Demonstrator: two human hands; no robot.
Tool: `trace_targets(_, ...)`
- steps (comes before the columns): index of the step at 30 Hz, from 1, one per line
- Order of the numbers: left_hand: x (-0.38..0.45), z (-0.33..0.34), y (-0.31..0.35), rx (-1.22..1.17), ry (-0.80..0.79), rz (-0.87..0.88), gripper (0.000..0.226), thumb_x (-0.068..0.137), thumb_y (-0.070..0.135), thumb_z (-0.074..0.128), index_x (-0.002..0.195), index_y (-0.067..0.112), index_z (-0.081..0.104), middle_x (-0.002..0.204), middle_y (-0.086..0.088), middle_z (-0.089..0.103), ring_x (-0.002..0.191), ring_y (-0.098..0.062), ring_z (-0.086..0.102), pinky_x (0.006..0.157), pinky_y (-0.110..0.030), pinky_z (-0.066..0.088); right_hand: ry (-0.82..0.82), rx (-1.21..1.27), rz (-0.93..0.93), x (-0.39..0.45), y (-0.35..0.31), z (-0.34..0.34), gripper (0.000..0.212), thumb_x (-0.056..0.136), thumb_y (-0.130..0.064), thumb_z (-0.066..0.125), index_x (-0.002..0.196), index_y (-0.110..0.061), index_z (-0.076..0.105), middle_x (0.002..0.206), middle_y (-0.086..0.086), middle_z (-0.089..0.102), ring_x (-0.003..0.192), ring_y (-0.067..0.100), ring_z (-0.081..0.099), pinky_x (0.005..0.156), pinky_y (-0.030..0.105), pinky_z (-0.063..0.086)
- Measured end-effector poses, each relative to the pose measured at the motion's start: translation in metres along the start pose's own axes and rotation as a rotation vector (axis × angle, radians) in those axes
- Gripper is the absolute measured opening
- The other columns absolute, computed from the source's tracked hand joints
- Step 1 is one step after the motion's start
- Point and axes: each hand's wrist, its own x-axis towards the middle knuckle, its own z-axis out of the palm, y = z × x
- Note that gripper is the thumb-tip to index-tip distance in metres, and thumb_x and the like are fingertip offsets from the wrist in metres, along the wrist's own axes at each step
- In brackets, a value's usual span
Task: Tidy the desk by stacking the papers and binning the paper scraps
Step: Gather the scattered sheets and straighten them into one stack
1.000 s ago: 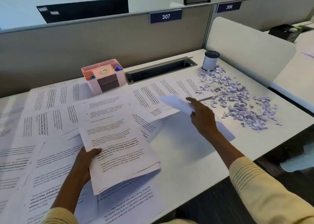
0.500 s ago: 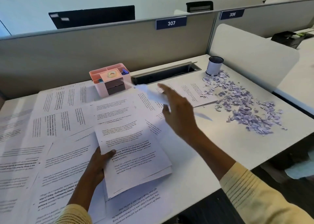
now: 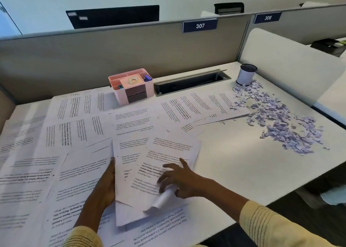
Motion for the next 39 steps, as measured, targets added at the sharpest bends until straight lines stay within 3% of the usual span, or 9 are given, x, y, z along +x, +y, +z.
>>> trace_targets(6,0.014,0.011,-0.002,0.422,0.021,0.142,0.031,0.084,0.000,0.065,0.114,0.006,0.061,0.111,-0.018,0.069,0.086,-0.029,0.071,0.068,-0.036,0.059,-0.259,0.090,0.080,-0.004,0.027,-0.010,0.066,0.074,-0.033,0.076,0.132,-0.042,0.048,0.157,-0.014,0.010,0.145,0.020,-0.016,0.107,0.059,-0.016)
trace_targets(9,0.023,0.017,-0.002,0.574,0.089,0.228,0.041,0.076,-0.003,0.073,0.115,0.005,0.061,0.114,-0.019,0.066,0.089,-0.026,0.067,0.073,-0.033,0.056,-0.251,0.227,0.130,0.000,0.036,-0.014,0.059,0.073,-0.051,0.073,0.127,-0.046,0.050,0.155,-0.020,0.014,0.145,0.014,-0.016,0.109,0.052,-0.020)
trace_targets(13,0.027,0.024,0.004,0.592,0.038,0.240,0.051,0.072,-0.001,0.077,0.118,0.011,0.058,0.113,-0.012,0.067,0.092,-0.023,0.067,0.073,-0.031,0.057,0.213,0.552,0.296,0.004,0.052,-0.017,0.038,0.071,-0.052,0.074,0.106,-0.045,0.062,0.133,-0.017,0.052,0.137,0.005,0.027,0.117,0.047,0.014)
trace_targets(16,0.022,0.031,0.012,0.511,-0.008,0.287,0.046,0.074,0.002,0.076,0.113,0.017,0.060,0.107,-0.006,0.070,0.091,-0.022,0.070,0.076,-0.036,0.058,0.804,0.554,0.557,0.006,0.076,-0.015,0.063,0.069,-0.037,0.078,0.126,-0.022,0.055,0.129,0.003,0.052,0.122,0.014,0.044,0.107,0.046,0.036)
trace_targets(19,0.014,0.043,0.024,0.425,-0.011,0.366,0.039,0.082,-0.001,0.066,0.115,0.018,0.058,0.104,-0.004,0.072,0.094,-0.022,0.070,0.079,-0.038,0.058,0.982,1.086,0.865,0.008,0.083,-0.029,0.099,0.068,-0.021,0.084,0.146,-0.019,0.023,0.139,0.012,0.040,0.124,0.028,0.047,0.104,0.047,0.041)
trace_targets(23,0.005,0.062,0.040,0.346,-0.058,0.443,0.039,0.084,-0.002,0.062,0.118,0.016,0.057,0.106,-0.005,0.072,0.097,-0.024,0.069,0.080,-0.042,0.058,0.905,1.594,0.502,0.013,0.087,-0.042,0.105,0.051,-0.032,0.091,0.139,-0.012,0.038,0.129,0.011,0.058,0.117,0.034,0.057,0.096,0.051,0.049)
trace_targets(27,-0.005,0.072,0.052,0.348,-0.114,0.477,0.039,0.086,-0.004,0.058,0.119,0.016,0.058,0.109,-0.005,0.071,0.097,-0.025,0.069,0.078,-0.041,0.059,0.852,1.596,0.216,0.022,0.077,-0.067,0.049,0.072,-0.012,0.077,0.119,-0.005,0.060,0.119,0.015,0.065,0.108,0.034,0.062,0.086,0.043,0.054)
trace_targets(35,-0.016,0.078,0.063,0.369,-0.109,0.606,0.050,0.081,-0.013,0.045,0.112,0.024,0.056,0.097,0.004,0.072,0.091,-0.018,0.068,0.069,-0.032,0.058,0.725,1.495,0.094,0.028,0.062,-0.123,0.041,0.078,0.007,0.066,0.118,0.001,0.061,0.121,0.018,0.064,0.108,0.036,0.062,0.090,0.047,0.052)
trace_targets(39,-0.020,0.084,0.061,0.400,-0.012,0.688,0.059,0.078,-0.002,0.047,0.125,0.034,0.045,0.118,0.001,0.059,0.110,-0.019,0.057,0.089,-0.042,0.054,0.725,1.423,0.101,0.032,0.052,-0.132,0.040,0.076,0.008,0.067,0.115,-0.002,0.064,0.115,0.014,0.068,0.106,0.032,0.064,0.087,0.043,0.054)
